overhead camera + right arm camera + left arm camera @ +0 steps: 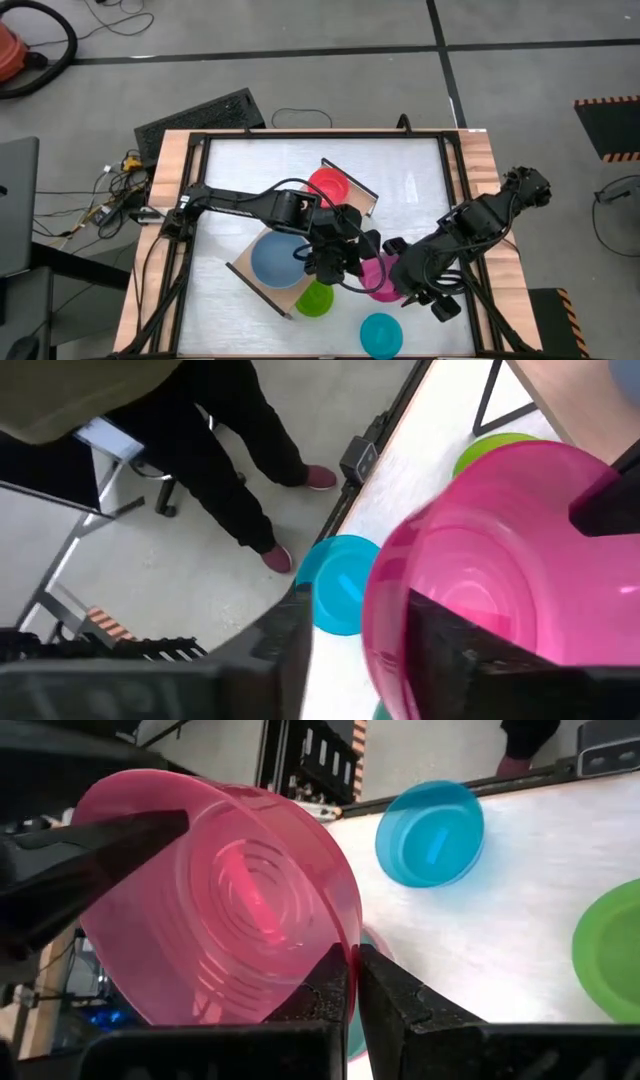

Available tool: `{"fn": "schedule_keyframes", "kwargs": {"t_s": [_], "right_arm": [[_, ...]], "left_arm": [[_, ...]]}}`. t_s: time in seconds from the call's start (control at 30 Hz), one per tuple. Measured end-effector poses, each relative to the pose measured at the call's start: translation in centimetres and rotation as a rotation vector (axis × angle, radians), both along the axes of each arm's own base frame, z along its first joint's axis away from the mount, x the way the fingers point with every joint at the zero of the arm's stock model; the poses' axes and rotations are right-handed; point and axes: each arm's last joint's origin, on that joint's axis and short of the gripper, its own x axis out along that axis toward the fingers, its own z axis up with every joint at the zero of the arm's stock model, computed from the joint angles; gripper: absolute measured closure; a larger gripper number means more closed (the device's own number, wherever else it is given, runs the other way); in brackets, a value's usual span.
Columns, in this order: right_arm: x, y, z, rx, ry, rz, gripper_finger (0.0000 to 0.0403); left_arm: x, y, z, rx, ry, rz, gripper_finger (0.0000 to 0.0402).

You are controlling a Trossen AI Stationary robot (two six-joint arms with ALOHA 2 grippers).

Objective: Place and stack bowls onto a shelf
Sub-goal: Stack the pink bowl onto the orange bowl on the shelf

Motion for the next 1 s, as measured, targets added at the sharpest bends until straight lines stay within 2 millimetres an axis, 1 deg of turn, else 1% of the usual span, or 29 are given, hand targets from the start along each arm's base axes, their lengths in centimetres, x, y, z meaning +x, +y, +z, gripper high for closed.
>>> {"fn": "schedule_keyframes", "kwargs": {"t_s": [0.17, 0.27, 0.5, 0.67, 0.77, 0.83, 1.0], "right_arm": [[-0.5, -0.8, 0.8, 0.071, 0.030, -0.052, 0.0167], [-0.7, -1.7, 1.3, 0.125, 0.051, -0.089, 0.0150], [-1.3, -3.9, 2.7, 0.229, 0.061, -0.134, 0.0155], [-1.2, -5.5, 3.3, 0.325, 0.094, -0.140, 0.0157], [-1.3, -6.9, 3.7, 0.399, 0.128, -0.148, 0.0157], [-1.5, -7.7, 4.0, 0.422, 0.132, -0.170, 0.0157], [-3.0, -10.2, 5.1, 0.436, 0.059, -0.217, 0.0157]], "left_arm": [[0.1, 0.2, 0.0, 0.028, -0.012, 0.041, 0.0401], [0.0, 0.5, 0.2, 0.031, -0.012, 0.063, 0.0401], [-0.5, 1.2, 1.2, 0.022, -0.038, 0.076, 0.0401], [-0.4, 1.3, 1.5, 0.026, -0.058, 0.074, 0.0401], [-0.5, 1.3, 1.4, 0.043, -0.054, 0.087, 0.0401], [-0.6, 1.4, 1.3, 0.046, -0.043, 0.088, 0.0401], [-0.6, 1.4, 1.2, 0.039, -0.026, 0.102, 0.0401]]}}
